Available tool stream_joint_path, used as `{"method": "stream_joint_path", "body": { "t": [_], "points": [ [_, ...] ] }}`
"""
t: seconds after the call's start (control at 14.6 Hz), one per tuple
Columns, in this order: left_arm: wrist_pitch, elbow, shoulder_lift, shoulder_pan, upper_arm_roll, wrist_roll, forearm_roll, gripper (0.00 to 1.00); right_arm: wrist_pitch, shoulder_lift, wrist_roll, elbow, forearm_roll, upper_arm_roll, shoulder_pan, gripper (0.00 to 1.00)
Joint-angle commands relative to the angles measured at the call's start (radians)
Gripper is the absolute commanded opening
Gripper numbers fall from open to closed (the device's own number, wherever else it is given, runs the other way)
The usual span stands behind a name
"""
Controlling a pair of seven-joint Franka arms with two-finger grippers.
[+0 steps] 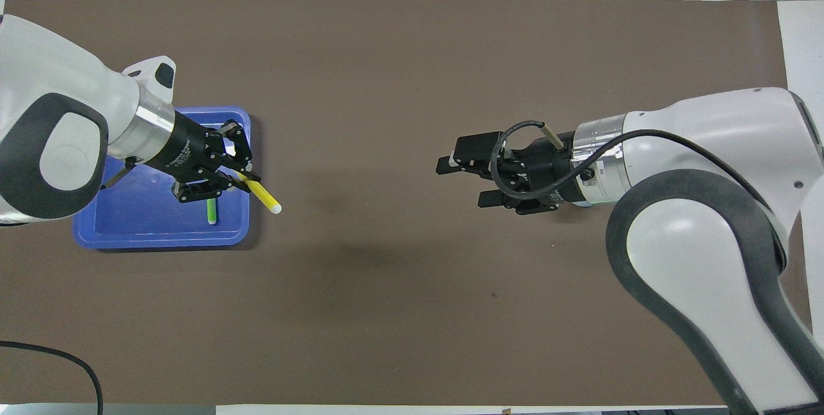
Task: Transfer and insert pens with both arms
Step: 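Lift the yellow pen with the left gripper toward the right gripper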
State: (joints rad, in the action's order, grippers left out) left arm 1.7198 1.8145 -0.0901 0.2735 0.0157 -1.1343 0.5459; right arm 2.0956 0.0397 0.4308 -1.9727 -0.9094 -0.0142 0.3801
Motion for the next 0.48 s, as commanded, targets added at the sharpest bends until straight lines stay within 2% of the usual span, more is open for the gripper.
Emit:
{"method": "stream_joint_path", "body": {
  "t": [0.0,0.14,0.27,0.41],
  "points": [
    [0.026,0.042,0.029,0.073,-0.014,-0.189,0.089,0.0,0.031,0.011,0.02,-0.02,-0.025,0.005,0.026,1.0],
    [0.108,0.084,0.044,0.117,-0.014,-0.312,0.159,0.0,0.047,0.009,0.034,-0.022,-0.025,0.005,0.046,1.0],
    [0.171,0.14,0.07,0.147,-0.017,-0.357,0.245,0.0,0.076,0.009,0.054,-0.022,-0.025,0.006,0.049,1.0],
    [0.23,0.172,0.088,0.18,-0.014,-0.415,0.261,0.0,0.098,0.009,0.049,-0.028,-0.025,0.007,0.078,1.0]
  ]
}}
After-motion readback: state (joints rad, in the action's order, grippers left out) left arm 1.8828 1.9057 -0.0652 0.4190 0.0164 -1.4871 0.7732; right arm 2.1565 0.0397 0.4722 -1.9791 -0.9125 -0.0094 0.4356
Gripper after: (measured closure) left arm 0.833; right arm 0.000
